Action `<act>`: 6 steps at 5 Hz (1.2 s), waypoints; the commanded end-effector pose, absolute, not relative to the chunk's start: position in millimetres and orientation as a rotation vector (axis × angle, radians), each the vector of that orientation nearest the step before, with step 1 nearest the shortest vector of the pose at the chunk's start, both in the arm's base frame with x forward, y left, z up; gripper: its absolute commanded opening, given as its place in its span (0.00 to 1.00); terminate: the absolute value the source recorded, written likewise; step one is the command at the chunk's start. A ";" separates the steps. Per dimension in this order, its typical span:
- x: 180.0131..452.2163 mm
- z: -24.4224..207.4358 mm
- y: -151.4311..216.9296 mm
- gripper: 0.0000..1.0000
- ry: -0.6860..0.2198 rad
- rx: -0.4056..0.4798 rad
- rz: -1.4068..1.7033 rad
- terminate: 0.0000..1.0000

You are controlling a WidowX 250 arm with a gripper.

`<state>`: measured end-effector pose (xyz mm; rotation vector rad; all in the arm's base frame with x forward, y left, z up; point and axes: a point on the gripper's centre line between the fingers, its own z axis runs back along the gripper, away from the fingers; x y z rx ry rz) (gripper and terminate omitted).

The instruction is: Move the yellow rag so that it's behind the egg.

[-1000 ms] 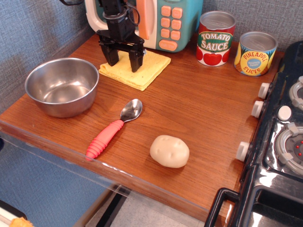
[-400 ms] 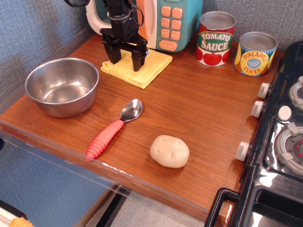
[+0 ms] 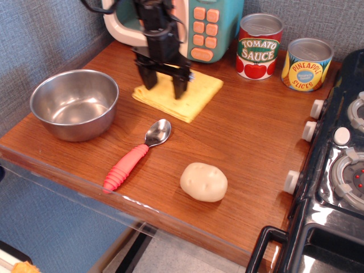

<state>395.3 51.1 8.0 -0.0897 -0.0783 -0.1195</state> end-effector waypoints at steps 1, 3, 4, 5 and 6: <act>396.4 -7.2 -23.7 1.00 -0.045 -0.102 -0.132 0.00; 397.6 -13.0 -86.8 1.00 -0.063 -0.068 -0.112 0.00; 395.5 -10.3 -101.6 1.00 -0.063 -0.059 -0.111 0.00; 394.7 -6.6 -105.8 1.00 -0.067 -0.049 -0.104 0.00; 400.1 6.5 -101.4 1.00 -0.103 -0.031 -0.103 0.00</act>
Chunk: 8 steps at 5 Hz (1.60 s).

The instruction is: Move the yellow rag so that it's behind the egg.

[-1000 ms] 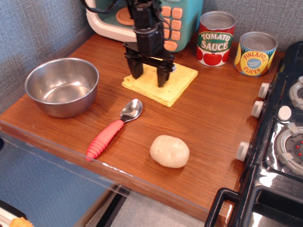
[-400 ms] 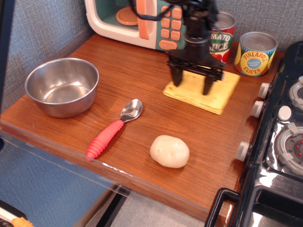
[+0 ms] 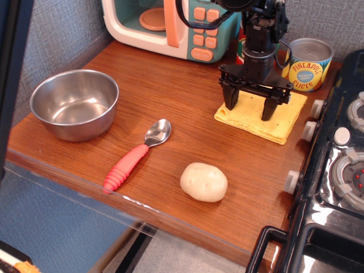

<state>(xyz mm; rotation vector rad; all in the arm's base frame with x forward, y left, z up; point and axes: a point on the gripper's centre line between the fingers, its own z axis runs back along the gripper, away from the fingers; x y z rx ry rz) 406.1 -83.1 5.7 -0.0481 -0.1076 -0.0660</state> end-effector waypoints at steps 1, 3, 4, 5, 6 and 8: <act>409.1 50.4 -94.4 1.00 -0.220 -0.001 -0.144 0.00; 406.8 101.6 -85.0 1.00 -0.281 -0.011 -0.181 0.00; 392.3 121.5 -71.2 1.00 -0.268 -0.009 -0.146 0.00; 365.1 137.3 -51.1 1.00 -0.236 -0.003 -0.118 0.00; 340.2 139.9 -35.5 1.00 -0.210 -0.009 -0.092 0.00; 313.7 130.4 -19.9 1.00 -0.174 0.000 -0.124 0.00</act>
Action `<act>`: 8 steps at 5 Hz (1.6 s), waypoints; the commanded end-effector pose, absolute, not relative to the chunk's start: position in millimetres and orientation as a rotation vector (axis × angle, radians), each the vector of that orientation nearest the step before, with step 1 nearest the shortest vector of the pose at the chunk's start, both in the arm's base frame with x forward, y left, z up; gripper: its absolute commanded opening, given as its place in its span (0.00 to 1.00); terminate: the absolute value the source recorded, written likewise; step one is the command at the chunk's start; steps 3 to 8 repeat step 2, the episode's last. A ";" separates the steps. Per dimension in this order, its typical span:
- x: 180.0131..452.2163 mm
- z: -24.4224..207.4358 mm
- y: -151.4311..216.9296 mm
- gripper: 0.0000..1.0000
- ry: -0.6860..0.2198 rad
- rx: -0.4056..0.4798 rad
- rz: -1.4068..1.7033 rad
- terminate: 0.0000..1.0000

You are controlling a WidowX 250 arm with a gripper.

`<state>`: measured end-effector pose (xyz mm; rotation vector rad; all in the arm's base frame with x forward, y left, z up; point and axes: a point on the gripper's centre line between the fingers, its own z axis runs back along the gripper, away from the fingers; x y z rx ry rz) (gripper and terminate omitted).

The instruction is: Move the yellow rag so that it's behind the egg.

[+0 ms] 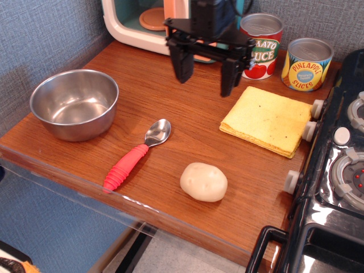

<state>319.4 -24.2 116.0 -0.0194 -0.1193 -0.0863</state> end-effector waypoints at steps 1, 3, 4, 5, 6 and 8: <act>313.7 130.4 -19.9 1.00 -0.174 0.000 -0.124 0.00; 313.7 130.4 -19.9 1.00 -0.174 0.000 -0.124 1.00; 313.7 130.4 -19.9 1.00 -0.174 0.000 -0.124 1.00; 313.7 130.4 -19.9 1.00 -0.174 0.000 -0.124 1.00; 313.7 130.4 -19.9 1.00 -0.174 0.000 -0.124 1.00; 313.7 130.4 -19.9 1.00 -0.174 0.000 -0.124 1.00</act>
